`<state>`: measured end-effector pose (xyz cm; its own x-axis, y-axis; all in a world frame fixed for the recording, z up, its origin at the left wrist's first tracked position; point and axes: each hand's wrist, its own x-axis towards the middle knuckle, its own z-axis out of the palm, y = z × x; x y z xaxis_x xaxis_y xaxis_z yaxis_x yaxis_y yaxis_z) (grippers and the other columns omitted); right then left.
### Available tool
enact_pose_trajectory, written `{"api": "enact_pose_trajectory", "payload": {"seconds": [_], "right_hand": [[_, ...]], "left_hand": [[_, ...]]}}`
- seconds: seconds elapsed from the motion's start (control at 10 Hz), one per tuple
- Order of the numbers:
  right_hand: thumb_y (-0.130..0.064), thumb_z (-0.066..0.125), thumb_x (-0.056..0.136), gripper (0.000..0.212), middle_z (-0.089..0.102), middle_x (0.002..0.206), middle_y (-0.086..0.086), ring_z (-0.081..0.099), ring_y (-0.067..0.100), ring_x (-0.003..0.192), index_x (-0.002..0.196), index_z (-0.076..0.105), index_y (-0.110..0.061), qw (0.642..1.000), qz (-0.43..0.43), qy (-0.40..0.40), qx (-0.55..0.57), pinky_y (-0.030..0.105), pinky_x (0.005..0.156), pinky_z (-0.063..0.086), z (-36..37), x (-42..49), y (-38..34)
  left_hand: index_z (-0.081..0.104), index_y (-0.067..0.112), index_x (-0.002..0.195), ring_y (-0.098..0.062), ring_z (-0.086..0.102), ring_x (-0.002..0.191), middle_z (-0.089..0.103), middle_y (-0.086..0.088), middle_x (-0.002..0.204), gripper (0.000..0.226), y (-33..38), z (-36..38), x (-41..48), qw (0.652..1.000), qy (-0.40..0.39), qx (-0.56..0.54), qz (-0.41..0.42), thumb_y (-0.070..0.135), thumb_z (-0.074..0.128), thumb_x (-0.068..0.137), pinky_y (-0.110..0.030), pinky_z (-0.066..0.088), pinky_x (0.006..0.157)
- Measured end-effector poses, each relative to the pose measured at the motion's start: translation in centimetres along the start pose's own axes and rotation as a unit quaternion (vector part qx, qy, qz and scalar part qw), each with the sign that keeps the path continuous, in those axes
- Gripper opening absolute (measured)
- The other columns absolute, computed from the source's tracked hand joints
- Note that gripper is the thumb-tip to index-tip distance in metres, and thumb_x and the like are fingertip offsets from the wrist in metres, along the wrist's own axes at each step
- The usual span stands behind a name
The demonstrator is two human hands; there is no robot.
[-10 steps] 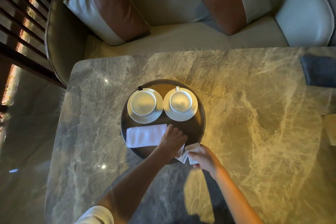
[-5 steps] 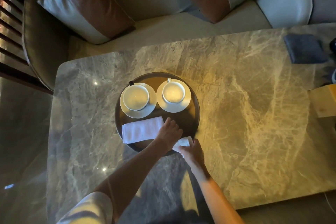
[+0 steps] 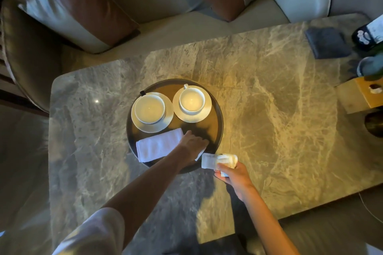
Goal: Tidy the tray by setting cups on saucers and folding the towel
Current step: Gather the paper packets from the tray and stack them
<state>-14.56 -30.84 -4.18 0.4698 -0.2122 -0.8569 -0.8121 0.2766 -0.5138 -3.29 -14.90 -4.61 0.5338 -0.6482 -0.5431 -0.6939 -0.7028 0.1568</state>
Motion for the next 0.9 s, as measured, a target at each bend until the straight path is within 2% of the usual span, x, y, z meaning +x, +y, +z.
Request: {"api": "enact_pose_trajectory", "payload": {"seconds": [0.1,0.2,0.3,0.4,0.5,0.6,0.7,0.8,0.9], "right_hand": [[0.0,0.073,0.083,0.032,0.07,0.11,0.018,0.073,0.029,0.096,0.112,0.062,-0.007,0.998,-0.008,-0.017,0.054,0.035,0.079,0.06,-1.2,-0.5,-0.3],[0.001,0.073,0.083,0.036,0.07,0.113,0.019,0.071,0.03,0.101,0.117,0.061,-0.003,0.994,-0.024,-0.018,0.11,0.036,0.081,0.06,-2.1,-0.9,-0.7],[0.0,0.073,0.083,0.038,0.071,0.114,0.015,0.072,0.026,0.102,0.119,0.061,-0.005,0.987,-0.042,-0.021,0.152,0.035,0.082,0.06,-2.6,-1.4,-1.6],[0.002,0.07,0.085,0.035,0.073,0.112,0.014,0.073,0.025,0.098,0.118,0.063,-0.005,0.978,-0.063,-0.042,0.193,0.033,0.078,0.062,-2.9,-2.0,-3.0],[0.001,0.068,0.087,0.035,0.072,0.115,0.014,0.072,0.026,0.101,0.12,0.062,-0.006,0.975,-0.07,-0.082,0.195,0.032,0.076,0.062,-2.6,-2.5,-4.5],[-0.003,0.069,0.086,0.041,0.071,0.118,0.011,0.07,0.026,0.107,0.125,0.059,-0.009,0.976,-0.067,-0.122,0.17,0.032,0.078,0.061,-2.2,-2.8,-6.4],[-0.003,0.068,0.087,0.035,0.073,0.115,0.012,0.072,0.023,0.102,0.122,0.062,-0.008,0.975,-0.079,-0.171,0.115,0.03,0.075,0.061,-1.2,-3.8,-9.0],[-0.002,0.067,0.087,0.03,0.074,0.111,0.013,0.074,0.022,0.096,0.117,0.065,-0.007,0.968,-0.098,-0.211,0.097,0.029,0.07,0.061,-0.5,-5.6,-11.3],[-0.004,0.068,0.088,0.031,0.075,0.11,0.012,0.073,0.023,0.099,0.119,0.064,-0.008,0.958,-0.11,-0.253,0.075,0.029,0.07,0.06,0.1,-7.7,-13.7]], "left_hand": [[0.06,0.012,0.114,-0.027,0.066,0.105,0.069,-0.007,0.113,0.03,0.0,-0.2,0.1,0.999,0.001,-0.042,0.022,0.018,0.071,0.087,-0.035,0.048,0.092],[0.062,0.008,0.112,-0.027,0.068,0.104,0.07,-0.009,0.113,0.026,0.1,-0.6,-0.2,0.99,0.041,-0.133,0.014,0.018,0.07,0.089,-0.035,0.052,0.092],[0.066,0.006,0.109,-0.026,0.07,0.101,0.071,-0.01,0.111,0.023,0.0,-1.1,-0.5,0.966,0.09,-0.239,-0.026,0.02,0.069,0.09,-0.03,0.053,0.091],[0.075,0.018,0.094,-0.013,0.07,0.087,0.073,0.003,0.094,0.008,-0.4,-0.9,-1.3,0.936,0.096,-0.336,-0.03,0.022,0.071,0.089,-0.025,0.057,0.083],[0.069,0.031,0.083,-0.007,0.067,0.073,0.069,0.013,0.079,0.01,0.7,-0.9,-4.2,0.875,0.139,-0.447,-0.124,0.023,0.075,0.079,-0.023,0.057,0.068],[0.057,0.006,0.088,-0.019,0.06,0.076,0.063,-0.005,0.079,0.012,2.9,-2.7,-6.7,0.701,0.188,-0.672,-0.144,0.003,0.05,0.098,-0.027,0.053,0.069],[0.056,0.012,0.099,-0.017,0.066,0.088,0.065,-0.001,0.091,0.016,4.8,-4.4,-8.9,0.531,0.201,-0.803,-0.182,0.007,0.041,0.102,-0.028,0.058,0.07],[0.057,0.003,0.111,-0.024,0.062,0.105,0.061,-0.01,0.105,0.026,6.1,-6.7,-11.3,0.458,0.271,-0.835,-0.138,0.009,0.064,0.086,-0.033,0.056,0.086],[0.054,0.002,0.129,-0.041,0.058,0.117,0.059,-0.028,0.129,0.041,7.9,-9.4,-13.6,0.318,0.296,-0.89,-0.142,0.015,0.056,0.09,-0.055,0.051,0.096]]}}
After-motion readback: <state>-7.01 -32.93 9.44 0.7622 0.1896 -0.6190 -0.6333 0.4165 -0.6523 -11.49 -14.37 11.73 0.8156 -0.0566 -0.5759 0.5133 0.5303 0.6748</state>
